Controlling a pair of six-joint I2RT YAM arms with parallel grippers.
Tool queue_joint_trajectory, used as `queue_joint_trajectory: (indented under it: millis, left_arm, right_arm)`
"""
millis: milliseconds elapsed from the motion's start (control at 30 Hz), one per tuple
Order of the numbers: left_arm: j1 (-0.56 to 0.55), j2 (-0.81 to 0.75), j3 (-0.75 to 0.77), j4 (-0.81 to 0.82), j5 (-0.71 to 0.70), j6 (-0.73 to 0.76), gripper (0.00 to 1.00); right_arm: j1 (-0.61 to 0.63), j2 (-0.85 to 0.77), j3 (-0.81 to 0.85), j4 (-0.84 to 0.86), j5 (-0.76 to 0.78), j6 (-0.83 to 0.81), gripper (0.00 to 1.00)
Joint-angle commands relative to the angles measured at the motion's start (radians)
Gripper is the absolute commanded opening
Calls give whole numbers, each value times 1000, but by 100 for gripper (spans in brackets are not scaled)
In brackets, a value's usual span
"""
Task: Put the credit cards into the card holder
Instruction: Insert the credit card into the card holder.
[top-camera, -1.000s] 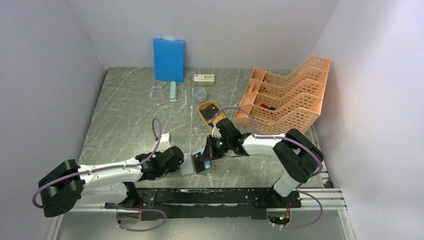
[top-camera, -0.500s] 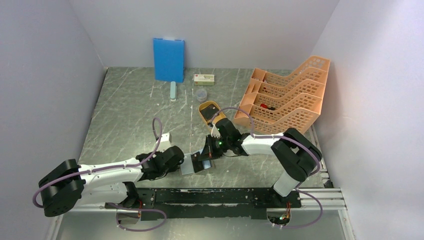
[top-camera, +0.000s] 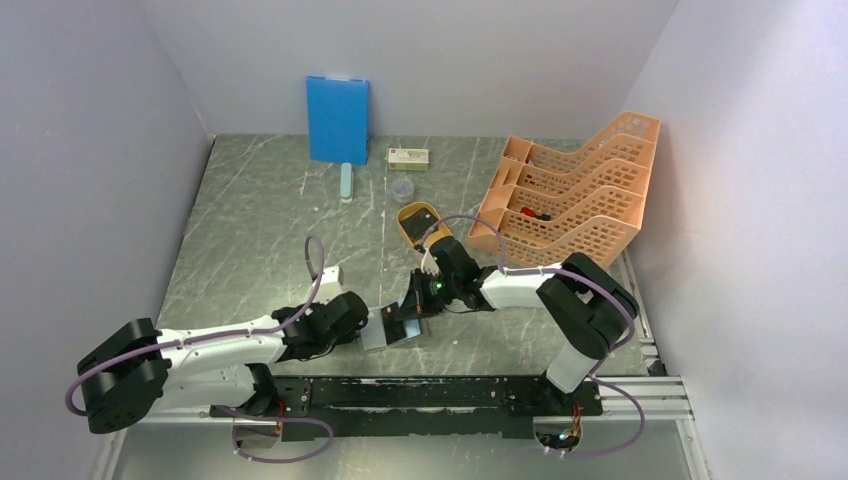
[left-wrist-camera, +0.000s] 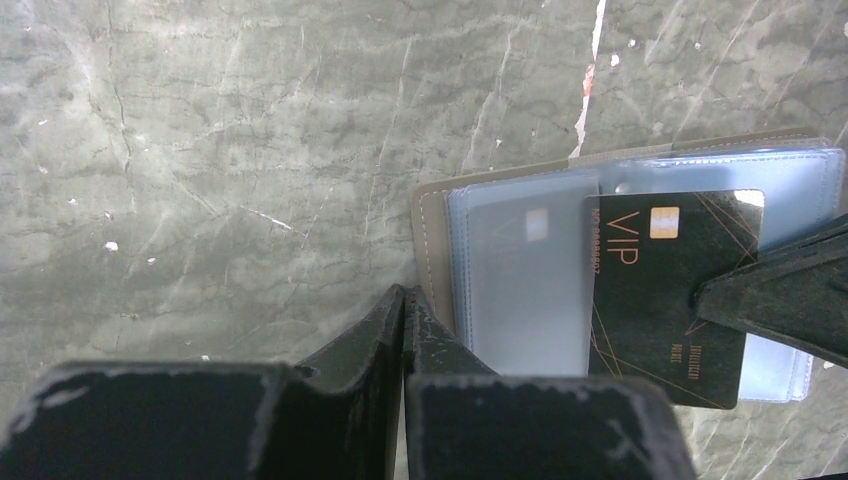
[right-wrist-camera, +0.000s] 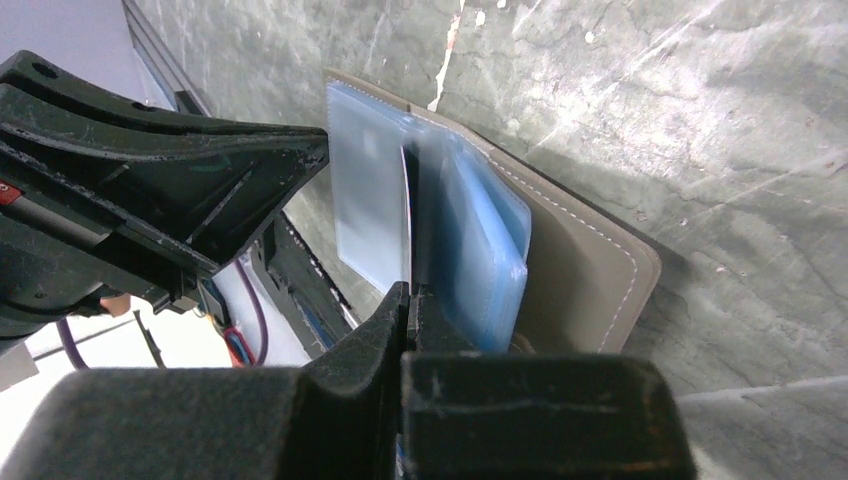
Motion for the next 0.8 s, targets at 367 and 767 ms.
queue_joint_trajectory:
  millis: [367, 767]
  left_arm:
    - [4, 38, -43, -13, 67, 2, 8]
    - [4, 39, -49, -8, 72, -1, 7]
  right_arm:
    - [16, 53, -28, 94, 63, 35, 0]
    - [72, 77, -16, 92, 72, 62, 0]
